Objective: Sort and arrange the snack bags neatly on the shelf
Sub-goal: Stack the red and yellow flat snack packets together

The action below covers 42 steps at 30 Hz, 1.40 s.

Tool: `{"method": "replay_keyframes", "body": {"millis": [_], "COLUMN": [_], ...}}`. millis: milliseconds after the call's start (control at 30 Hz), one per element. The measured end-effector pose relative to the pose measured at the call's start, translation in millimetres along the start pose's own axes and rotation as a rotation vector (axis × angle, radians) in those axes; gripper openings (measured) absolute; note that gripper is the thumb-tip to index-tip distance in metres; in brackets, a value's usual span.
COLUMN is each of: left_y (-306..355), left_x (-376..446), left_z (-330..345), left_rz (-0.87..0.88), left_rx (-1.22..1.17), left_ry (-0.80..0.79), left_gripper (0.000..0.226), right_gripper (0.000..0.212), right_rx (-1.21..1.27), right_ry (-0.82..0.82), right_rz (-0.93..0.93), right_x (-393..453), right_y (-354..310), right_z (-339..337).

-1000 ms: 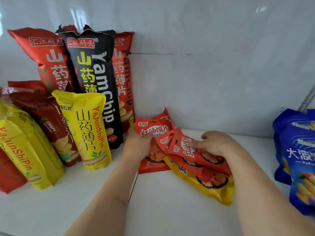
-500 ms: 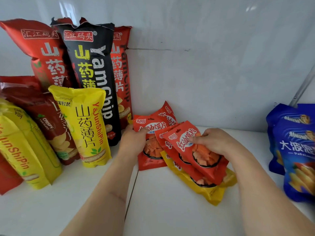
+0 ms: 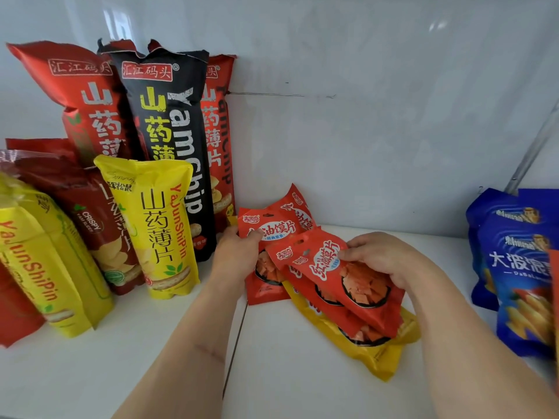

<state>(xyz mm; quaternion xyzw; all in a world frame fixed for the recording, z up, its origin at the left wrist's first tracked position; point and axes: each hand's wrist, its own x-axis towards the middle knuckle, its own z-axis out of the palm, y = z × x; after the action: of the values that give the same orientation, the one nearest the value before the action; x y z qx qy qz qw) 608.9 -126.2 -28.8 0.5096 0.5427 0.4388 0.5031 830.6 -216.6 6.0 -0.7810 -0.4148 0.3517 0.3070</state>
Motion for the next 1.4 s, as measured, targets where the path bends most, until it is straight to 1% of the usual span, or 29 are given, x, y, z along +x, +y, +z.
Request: {"method": "replay_keyframes", "body": {"millis": [100,233,367,467,533,733,800,867,933,1033,1100,1167,1200,1333,1400], "left_y": [1,2,2,2,2,1,2,2,2,2,2,2,2,2,3], "left_x": [-1,-2,-2,-2,-2,-1,-1,0,1,2,2,2,3,3,1], "left_z": [1,3,3,3,3,1,1,1,1,2,2,1,1,2,3], "left_rz": [0.003,0.005,0.004,0.0,-0.004,0.029,0.024,0.014,0.013,0.01,0.003,0.0,0.001,0.006,0.001], "left_rx": [0.002,0.034,0.041,0.02,0.007,0.039,0.061,0.065,0.07,0.069,0.066,0.058,0.051,0.039,0.046], "left_ry": [-0.001,0.014,0.001,-0.007,-0.01,0.007,0.024,0.035,0.039,0.051,0.05,0.045,0.045,0.05,0.041], "left_gripper": [0.025,0.027,0.028,0.026,0.025,0.018,0.02,0.024,0.021,0.022,0.023,0.021,0.018,0.013,0.011], "right_gripper": [0.021,0.029,0.036,0.023,0.022,0.013,0.011,0.014,0.017,0.021,0.016,0.006,0.005,0.009,0.014], "right_rx": [0.02,0.025,-0.015,-0.033,-0.015,0.251,0.339,0.432,0.527,0.621,0.613,0.574,0.545,0.359,0.224], "right_ry": [-0.005,0.006,-0.02,-0.046,-0.067,-0.087,-0.107,-0.126,-0.14,-0.114,-0.092,-0.086,-0.085,-0.112,-0.093], "right_rz": [0.009,0.0,-0.011,-0.004,0.019,0.054,0.053,0.046,0.039,0.057,0.063,0.051,0.042,0.042,0.052], "right_x": [1,1,4,6,6,3,2,1,1,1,-3,-10,-14,-33,-40], "right_y": [2,-1,-6,-10,-11,-4,0,5,11,17,18,20,21,24,23], "right_z": [2,7,13,15,13,-2,-8,-13,-16,-18,-20,-24,-25,-11,1]}}
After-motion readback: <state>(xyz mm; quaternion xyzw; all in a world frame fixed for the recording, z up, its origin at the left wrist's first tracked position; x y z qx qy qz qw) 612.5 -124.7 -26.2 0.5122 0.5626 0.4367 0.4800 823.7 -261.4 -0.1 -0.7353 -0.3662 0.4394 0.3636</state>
